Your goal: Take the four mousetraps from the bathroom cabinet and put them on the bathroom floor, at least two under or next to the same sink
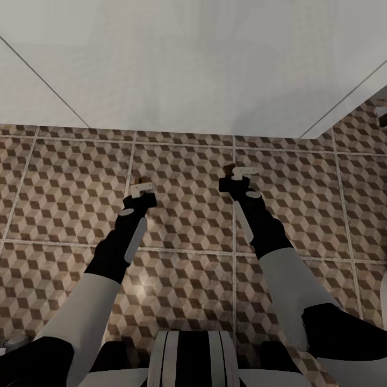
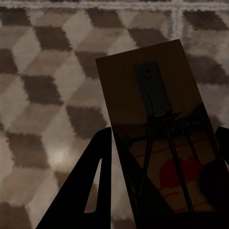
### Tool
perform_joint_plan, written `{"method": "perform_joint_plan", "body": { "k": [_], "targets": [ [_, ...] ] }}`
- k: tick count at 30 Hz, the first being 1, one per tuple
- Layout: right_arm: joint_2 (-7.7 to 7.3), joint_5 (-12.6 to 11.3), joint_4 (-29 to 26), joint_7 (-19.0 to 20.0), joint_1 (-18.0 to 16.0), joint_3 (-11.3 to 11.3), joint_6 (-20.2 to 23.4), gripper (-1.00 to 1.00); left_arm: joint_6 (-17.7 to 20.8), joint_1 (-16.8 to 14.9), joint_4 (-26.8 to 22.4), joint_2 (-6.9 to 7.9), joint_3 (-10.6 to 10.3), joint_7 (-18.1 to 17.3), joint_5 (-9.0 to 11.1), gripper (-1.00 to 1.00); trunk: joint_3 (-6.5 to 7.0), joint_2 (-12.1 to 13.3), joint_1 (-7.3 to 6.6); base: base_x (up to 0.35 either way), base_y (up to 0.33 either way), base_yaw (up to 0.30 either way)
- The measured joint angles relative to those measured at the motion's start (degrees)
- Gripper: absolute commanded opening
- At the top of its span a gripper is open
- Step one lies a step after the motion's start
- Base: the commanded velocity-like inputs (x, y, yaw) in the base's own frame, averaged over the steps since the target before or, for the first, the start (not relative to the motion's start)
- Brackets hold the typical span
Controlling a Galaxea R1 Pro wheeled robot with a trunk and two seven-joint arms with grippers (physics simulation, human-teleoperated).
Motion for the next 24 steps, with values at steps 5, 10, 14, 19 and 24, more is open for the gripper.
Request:
{"method": "perform_joint_plan", "body": {
  "k": [5, 10, 14, 19, 24],
  "targets": [
    [0.00, -0.01, 0.03, 0.05, 0.00, 0.02, 0.00, -1.00, 0.09, -0.28, -1.70, -0.61, -0.01, 0.01, 0.01, -1.00, 0.00, 0.00, 0.00, 0.000, 0.000, 0.000],
    [0.00, 0.00, 0.06, 0.08, 0.00, 0.04, -0.04, -1.00, 1.51, -1.69, -0.64, -1.22, 0.00, 0.00, 0.01, -1.00, 0.00, 0.00, 0.00, 0.000, 0.000, 0.000],
    [0.00, 0.00, 0.04, 0.09, 0.00, 0.05, -0.06, -1.00, 3.50, -4.14, 3.72, -1.35, 0.01, -0.07, 0.02, -1.00, 0.00, 0.00, 0.00, 0.000, 0.000, 0.000],
    [0.00, 0.00, 0.08, 0.09, 0.00, 0.06, -0.07, -1.00, 4.12, -6.32, 7.98, -1.39, 0.03, -0.06, 0.01, -1.00, 0.00, 0.00, 0.00, 0.000, 0.000, 0.000],
    [0.00, 0.00, 0.08, 0.09, 0.00, 0.06, -0.04, -1.00, 4.09, -8.94, 12.88, -1.40, 0.06, -0.02, 0.02, -1.00, 0.00, 0.00, 0.00, 0.000, 0.000, 0.000]
  ]
}}
